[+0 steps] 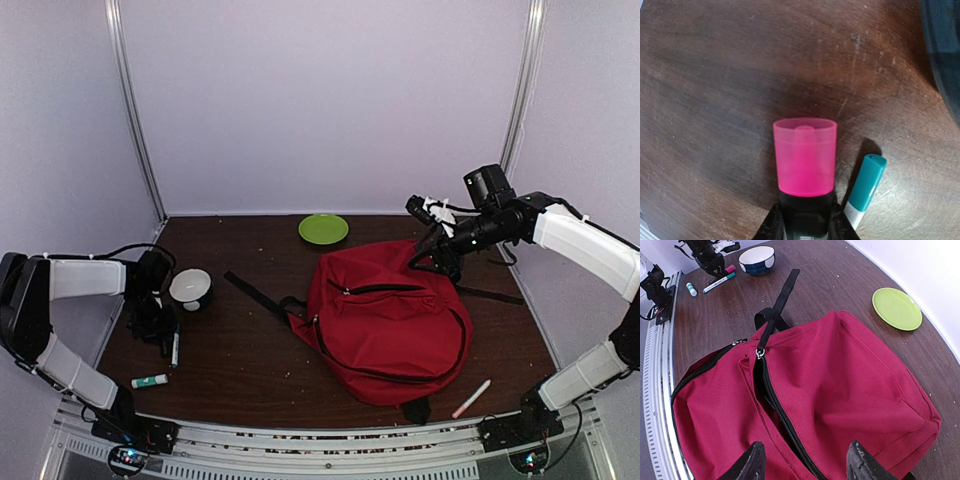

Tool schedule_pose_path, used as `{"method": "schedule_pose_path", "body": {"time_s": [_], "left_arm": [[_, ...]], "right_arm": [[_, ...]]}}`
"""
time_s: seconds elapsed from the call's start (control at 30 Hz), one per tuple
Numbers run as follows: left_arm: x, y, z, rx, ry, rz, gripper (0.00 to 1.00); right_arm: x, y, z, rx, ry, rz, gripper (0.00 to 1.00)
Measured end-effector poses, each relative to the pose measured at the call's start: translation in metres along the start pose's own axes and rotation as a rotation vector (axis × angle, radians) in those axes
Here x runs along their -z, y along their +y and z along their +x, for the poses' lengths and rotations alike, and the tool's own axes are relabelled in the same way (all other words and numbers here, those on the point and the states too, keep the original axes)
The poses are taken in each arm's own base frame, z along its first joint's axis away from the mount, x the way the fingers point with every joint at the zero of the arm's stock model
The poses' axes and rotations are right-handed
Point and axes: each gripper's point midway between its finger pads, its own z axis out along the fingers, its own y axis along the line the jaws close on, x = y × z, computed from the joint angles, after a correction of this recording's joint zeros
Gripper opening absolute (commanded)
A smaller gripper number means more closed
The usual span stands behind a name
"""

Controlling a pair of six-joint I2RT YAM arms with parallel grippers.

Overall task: Pack the student bag
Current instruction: Grab the pen at the corner of the board.

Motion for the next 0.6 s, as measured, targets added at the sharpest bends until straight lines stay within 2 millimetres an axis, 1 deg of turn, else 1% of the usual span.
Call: {"method": "schedule_pose_path", "body": {"time_s": [0.17,0.2,0.27,0.33,0.43,0.47,0.53,0.6], "left_arm": [[0.002,0.002,0.0,0.005,-0.001,0.003,0.15],[0.004,0.003,0.001,0.007,-0.004,0.002,0.14],[0.014,0.007,0.0,0.011,-0.026,0.002,0.1],[0.032,0.009,-0.003,0.017,-0.07,0.018,0.08],[0.07,0.006,-0.018,0.034,-0.17,0.076,0.02],[0.082,0.004,-0.024,0.039,-0.206,0.099,0.0],[0.106,-0.002,-0.034,0.041,-0.272,0.147,0.0],[0.133,-0.014,-0.041,0.021,-0.338,0.207,0.0]], "right_arm": [[0.0,0.0,0.0,0.0,0.0,0.0,0.56],[0.0,0.0,0.0,0.0,0.0,0.0,0.56],[0.0,0.0,0.0,-0.001,-0.001,0.0,0.56],[0.0,0.0,0.0,0.0,-0.002,-0.001,0.56],[0.0,-0.001,0.0,0.001,-0.001,-0.002,0.56],[-0.001,-0.001,0.001,0.0,0.001,-0.003,0.56],[-0.003,-0.002,0.003,-0.005,0.007,-0.006,0.56],[-0.007,-0.003,0.006,-0.011,0.016,-0.013,0.56]]}}
